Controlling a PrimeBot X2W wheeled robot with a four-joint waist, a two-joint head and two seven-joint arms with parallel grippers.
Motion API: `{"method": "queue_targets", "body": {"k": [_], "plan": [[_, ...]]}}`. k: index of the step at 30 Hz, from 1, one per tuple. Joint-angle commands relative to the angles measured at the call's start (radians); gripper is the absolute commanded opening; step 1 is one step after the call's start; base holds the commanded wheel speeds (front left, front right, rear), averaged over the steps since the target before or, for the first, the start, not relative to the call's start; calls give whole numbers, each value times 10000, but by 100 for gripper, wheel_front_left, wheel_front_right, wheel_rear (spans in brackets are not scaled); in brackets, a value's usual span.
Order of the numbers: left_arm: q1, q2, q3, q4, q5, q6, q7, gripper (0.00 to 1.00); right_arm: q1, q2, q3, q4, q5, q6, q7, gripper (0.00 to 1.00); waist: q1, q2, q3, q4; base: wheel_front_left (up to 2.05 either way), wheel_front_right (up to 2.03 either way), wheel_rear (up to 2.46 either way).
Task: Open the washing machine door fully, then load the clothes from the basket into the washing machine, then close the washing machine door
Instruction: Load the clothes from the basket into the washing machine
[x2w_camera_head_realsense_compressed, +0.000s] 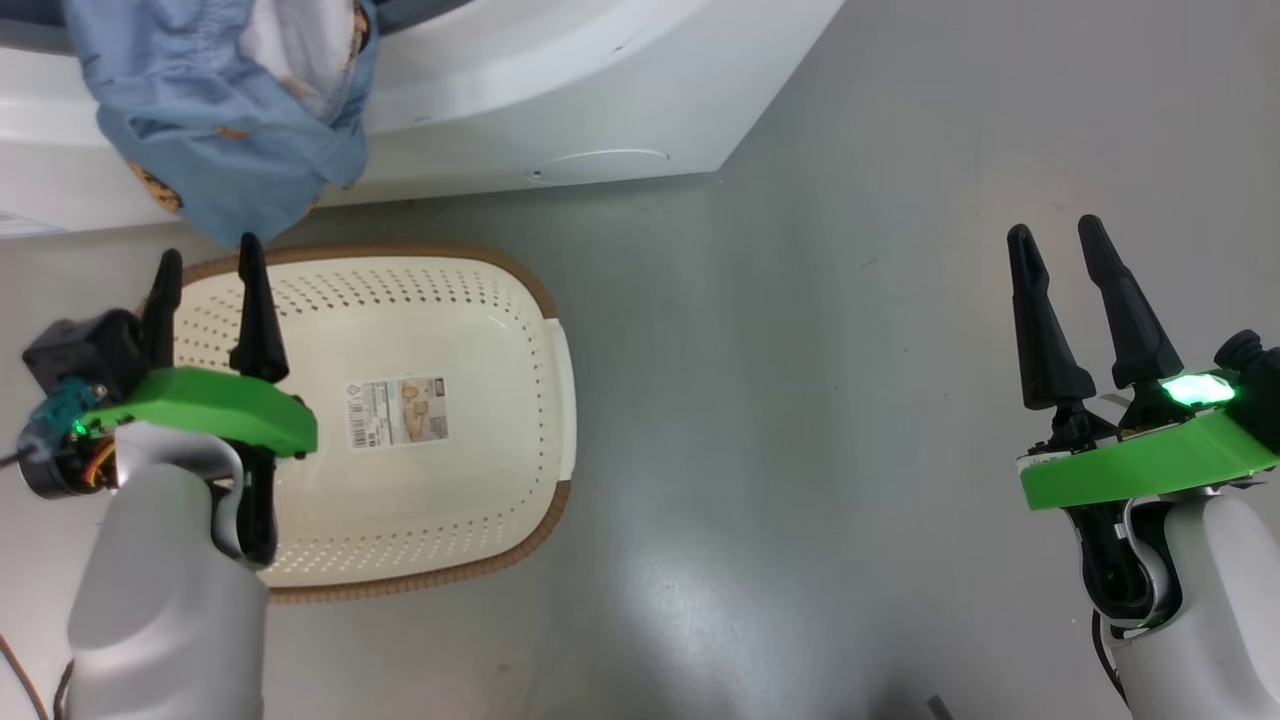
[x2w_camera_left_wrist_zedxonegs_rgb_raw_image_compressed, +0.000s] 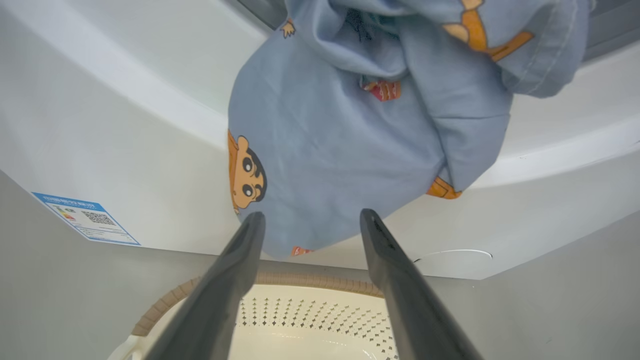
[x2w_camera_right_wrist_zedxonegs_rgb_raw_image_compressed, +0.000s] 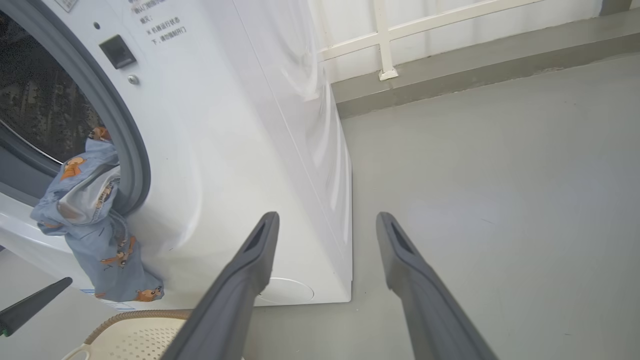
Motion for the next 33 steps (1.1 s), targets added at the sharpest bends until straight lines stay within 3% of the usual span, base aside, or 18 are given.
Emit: {"method": "queue_targets", "body": {"k": [1,5,13,21,33], "plan": [[-127,376,267,125,63,-103,-53,100,138,-25,182,-196,59,90,-46,100,0,-1,45,-66,0,0,0],[-1015,634,196,1834,-28,-289,-53,100,70,-7,194,-183,94,90,-46,100,0,-1,157,-211,0,0,0],[-2350,989,-159,3600,-174,-452,-53,100,-18,23,216,-239,90,90,-46,100,0,-1,430,-297,0,0,0],[-3204,1224,-726,4525,-208,-479,-53,100,-132,-2,301,-211,108,90,-46,100,0,-1,634,-442,0,0,0],[-3892,1620,-861,4512,-313,-444,-53,100,-186,-35,210,-292,111,90,-46,100,0,-1,911,-479,0,0,0]]}}
